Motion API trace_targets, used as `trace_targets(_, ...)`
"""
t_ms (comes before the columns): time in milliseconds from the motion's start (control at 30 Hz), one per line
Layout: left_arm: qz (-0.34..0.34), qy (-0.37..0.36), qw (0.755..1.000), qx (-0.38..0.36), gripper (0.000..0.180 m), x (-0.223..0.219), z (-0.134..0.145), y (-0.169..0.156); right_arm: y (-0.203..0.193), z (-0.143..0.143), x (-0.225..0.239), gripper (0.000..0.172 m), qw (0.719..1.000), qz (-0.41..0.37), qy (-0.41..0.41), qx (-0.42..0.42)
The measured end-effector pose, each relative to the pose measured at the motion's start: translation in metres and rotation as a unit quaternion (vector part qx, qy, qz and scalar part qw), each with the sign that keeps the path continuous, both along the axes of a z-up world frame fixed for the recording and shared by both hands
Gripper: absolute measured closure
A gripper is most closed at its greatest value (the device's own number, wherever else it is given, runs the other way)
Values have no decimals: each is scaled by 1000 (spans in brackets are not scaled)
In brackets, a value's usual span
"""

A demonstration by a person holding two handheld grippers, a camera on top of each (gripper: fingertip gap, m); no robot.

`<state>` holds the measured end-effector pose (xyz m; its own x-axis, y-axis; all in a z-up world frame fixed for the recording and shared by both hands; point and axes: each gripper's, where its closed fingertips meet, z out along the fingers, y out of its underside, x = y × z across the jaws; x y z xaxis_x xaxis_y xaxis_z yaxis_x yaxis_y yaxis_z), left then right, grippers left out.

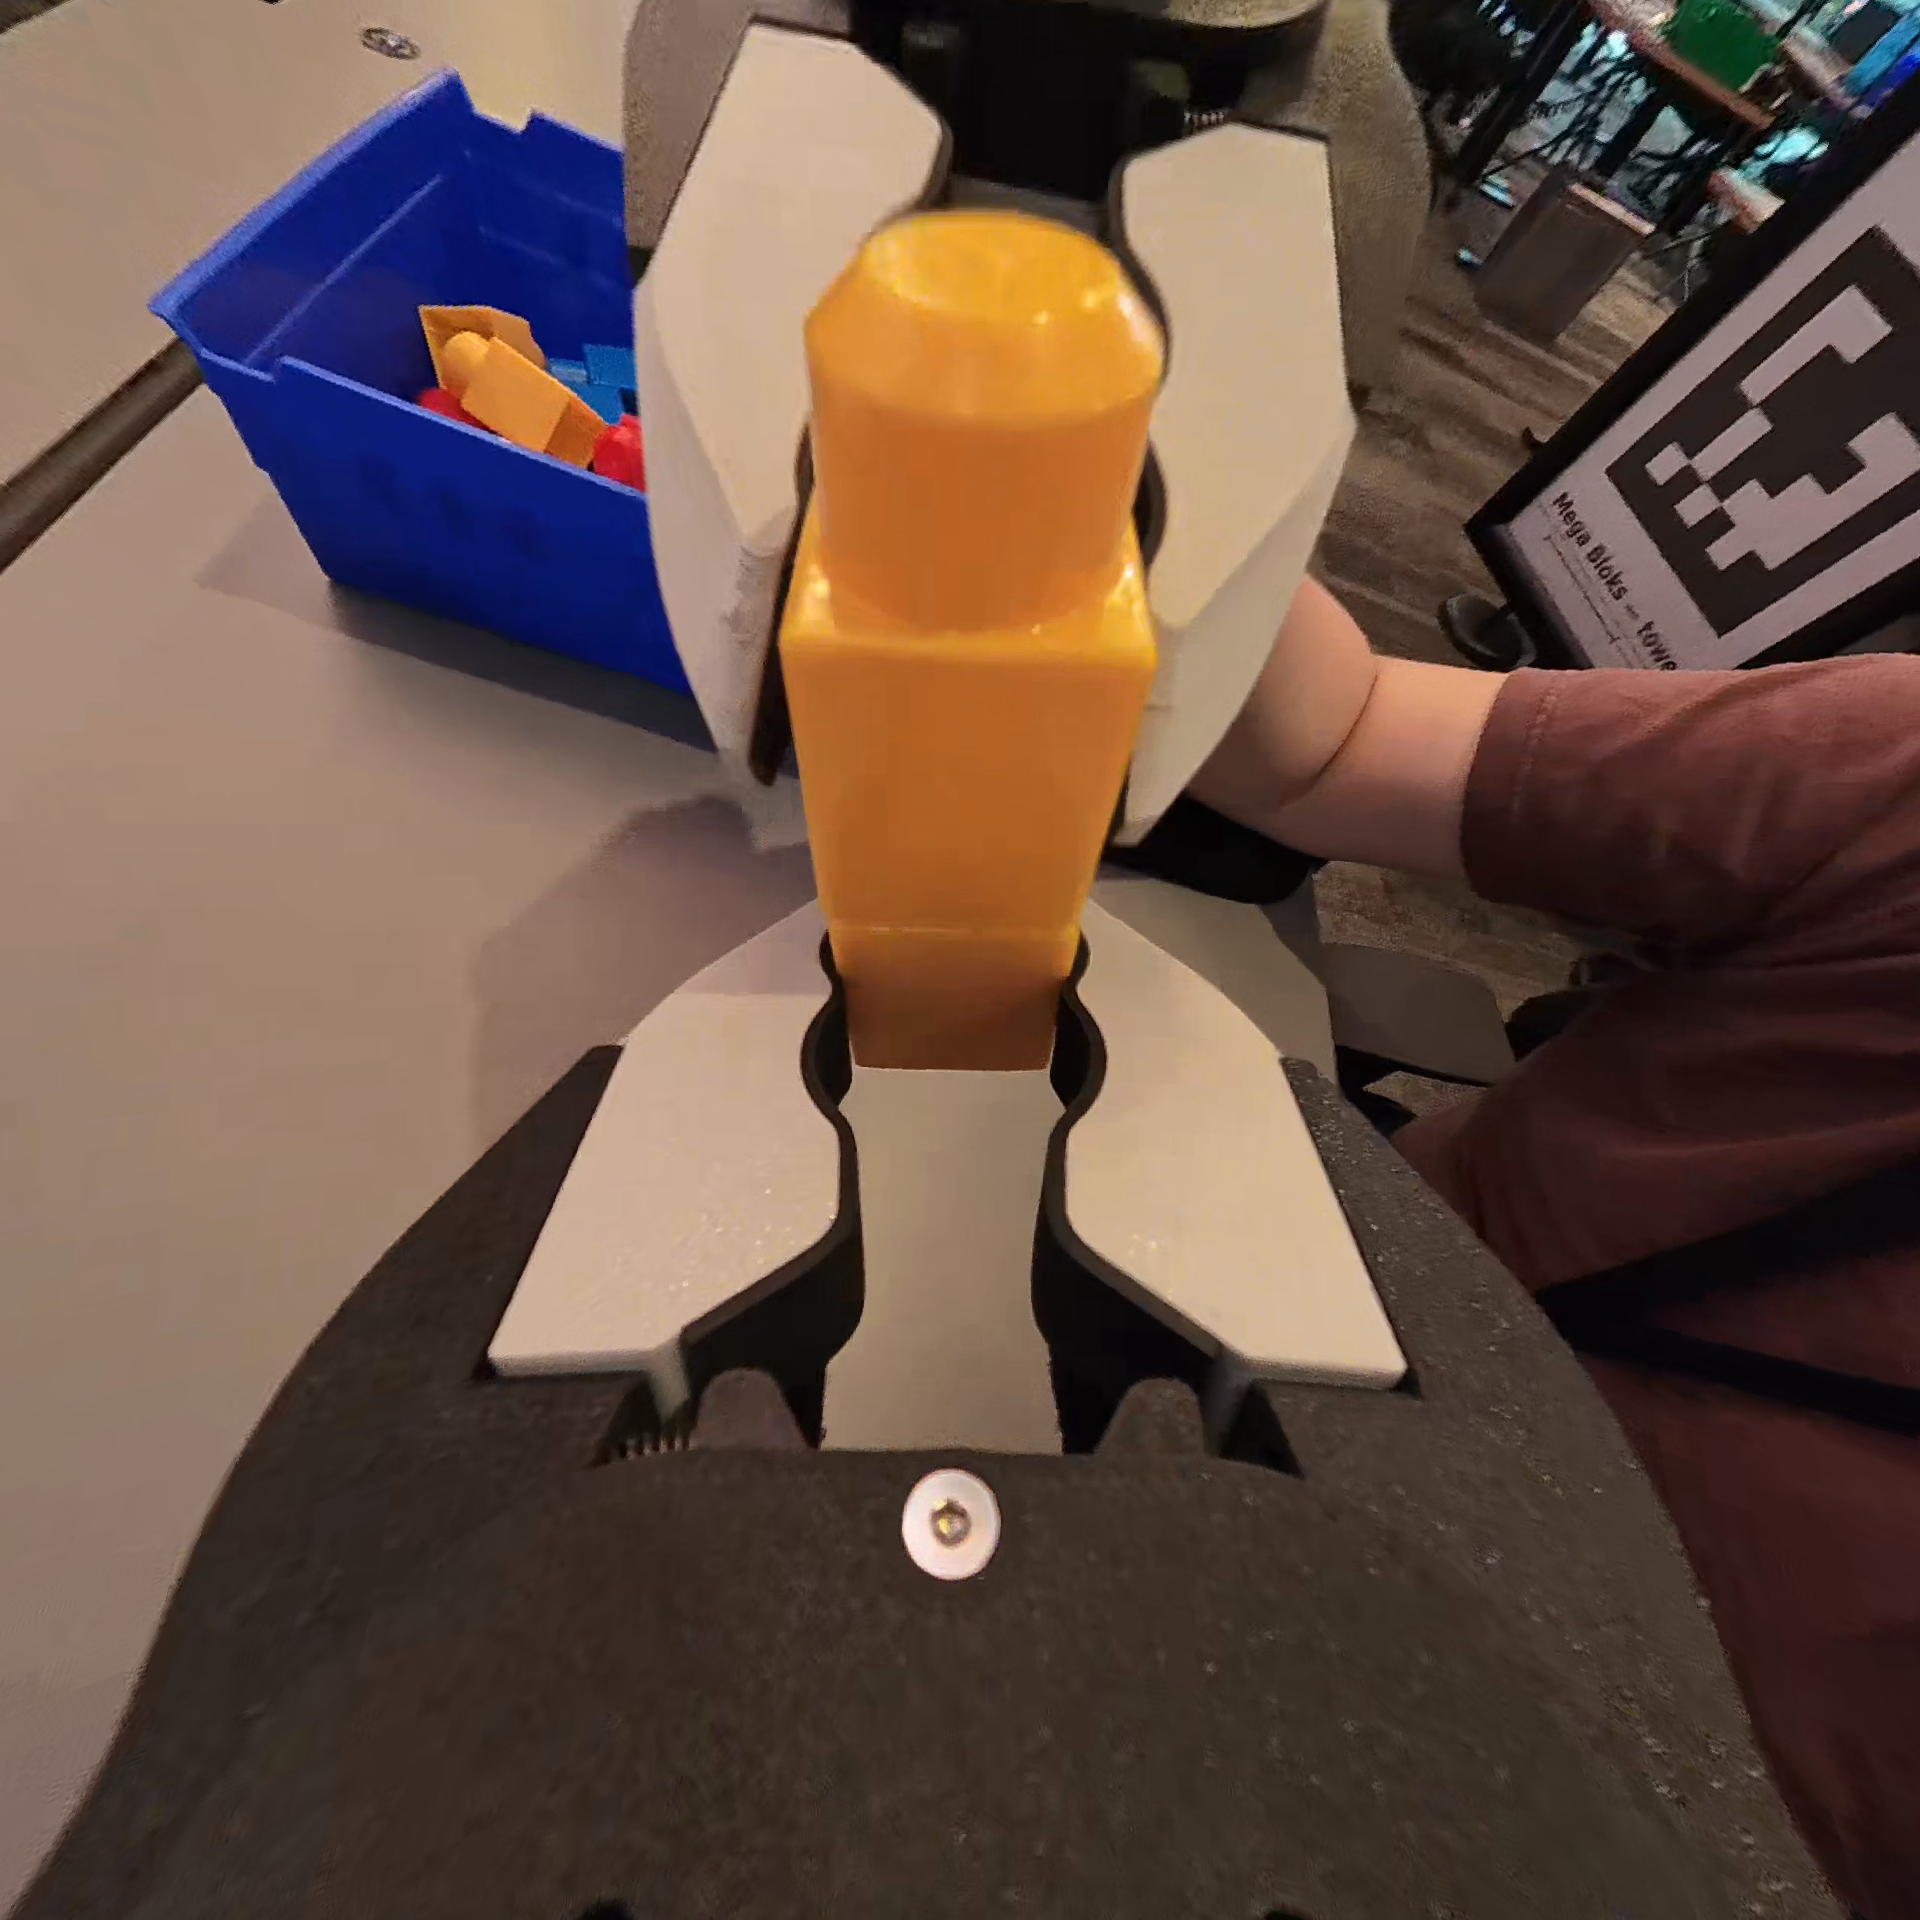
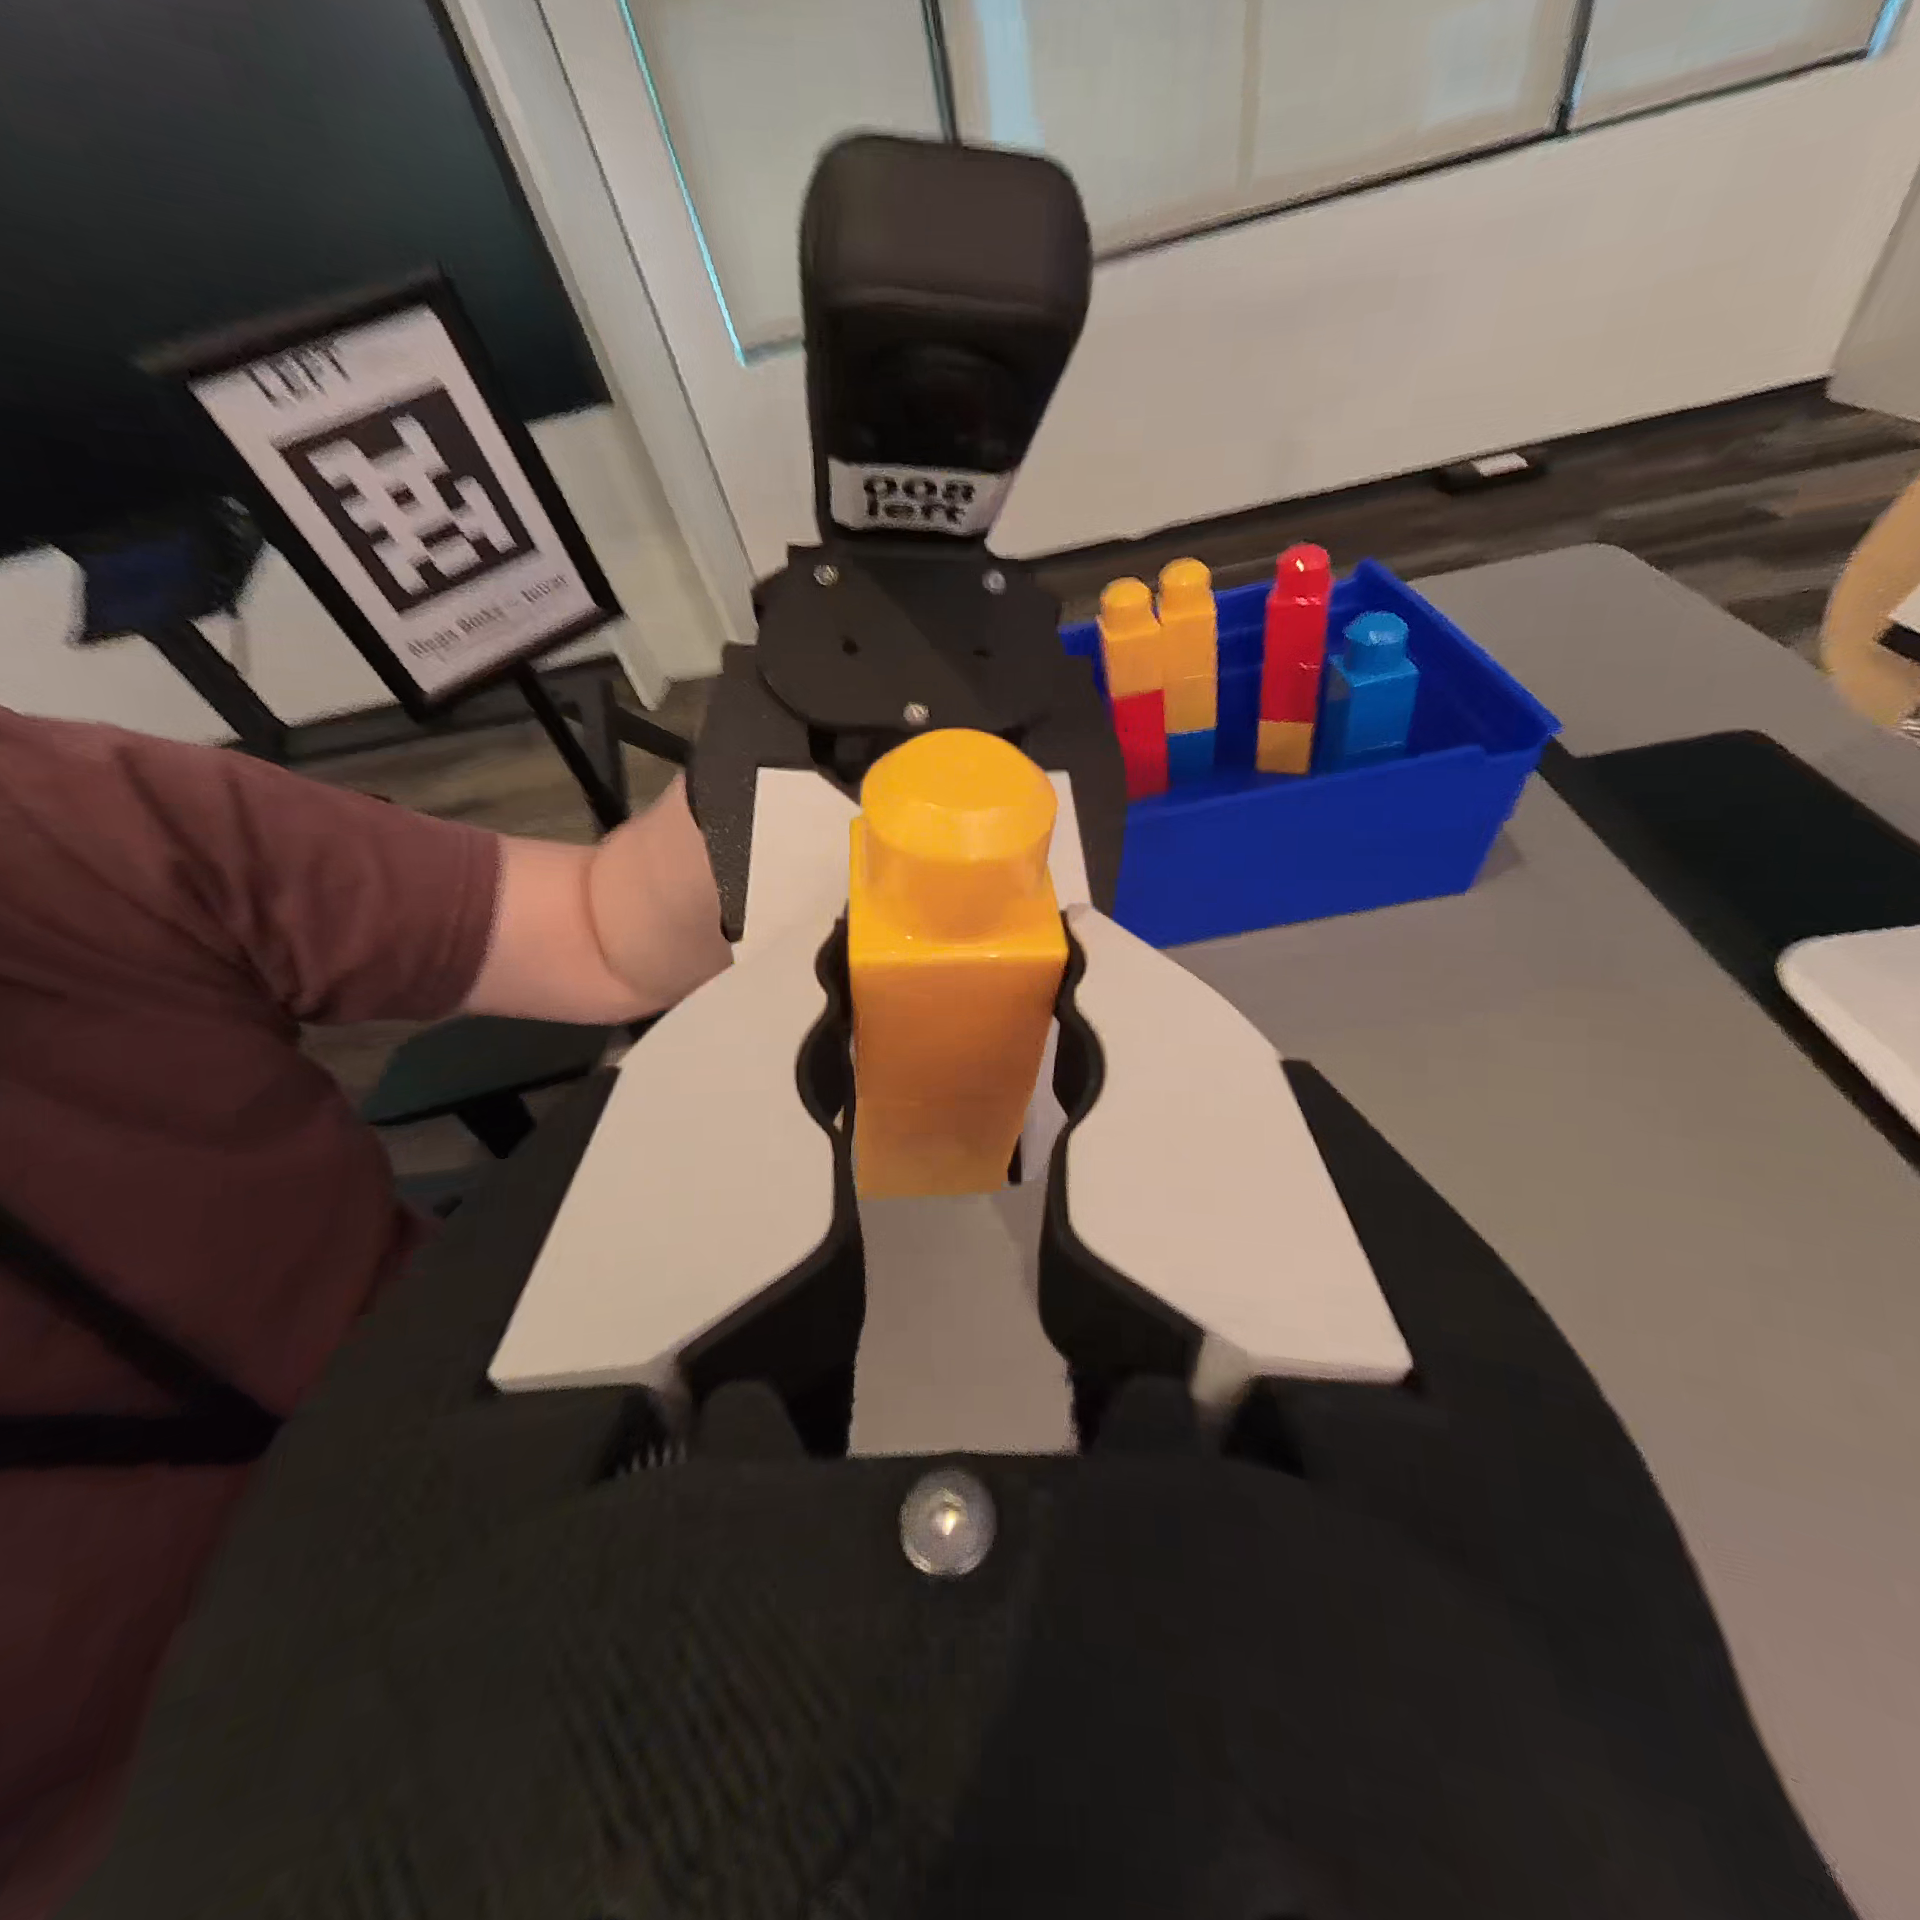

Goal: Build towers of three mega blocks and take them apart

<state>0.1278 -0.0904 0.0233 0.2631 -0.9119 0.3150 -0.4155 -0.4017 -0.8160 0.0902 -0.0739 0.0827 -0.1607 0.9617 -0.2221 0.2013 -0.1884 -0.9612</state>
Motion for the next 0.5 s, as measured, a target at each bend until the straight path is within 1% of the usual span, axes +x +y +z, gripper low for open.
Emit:
trace_targets(33, -9, 19, 1000, -15, 145, -1, -7, -4, 4, 8, 2, 135, 999, -6, 25, -21)
trace_targets(67, -30, 62, 997, -25, 145, -3, -22, -11, 12, 17, 7, 135, 997, -19, 55, -45)
trace_targets(100, -46, 90, 995, -22, 145, -1, -33, -15, 20, 23, 15, 135, 995, -26, 74, -63)
trace_targets(133, -53, 88, 995, -16, 145, 6, -36, -16, 29, 21, 23, 135, 995, -34, 67, -67)
trace_targets(200, -73, 59, 995, -44, 145, 19, -31, -24, 55, 3, 42, 135, 996, -86, 6, -37)
trace_targets(267, -70, 40, 996, -44, 145, 21, -25, -23, 94, -15, 78, 135, 981, -181, -68, 7)
trace_targets(333, -55, 27, 998, -36, 145, 15, -17, -18, 133, -32, 131, 135, 950, -285, -128, 12)
trace_targets(367, -50, 15, 998, -36, 145, 12, -12, -17, 152, -45, 161, 135, 925, -343, -165, 3)
trace_targets(433, -39, -6, 999, -33, 145, 8, -3, -13, 185, -81, 224, 134, 854, -449, -262, 3)
trace_targets(467, -36, -12, 999, -33, 145, 6, 0, -12, 193, -100, 247, 134, 825, -470, -314, 0)
trace_targets(500, -35, -15, 999, -35, 145, 5, 1, -11, 194, -118, 258, 134, 816, -463, -346, -10)
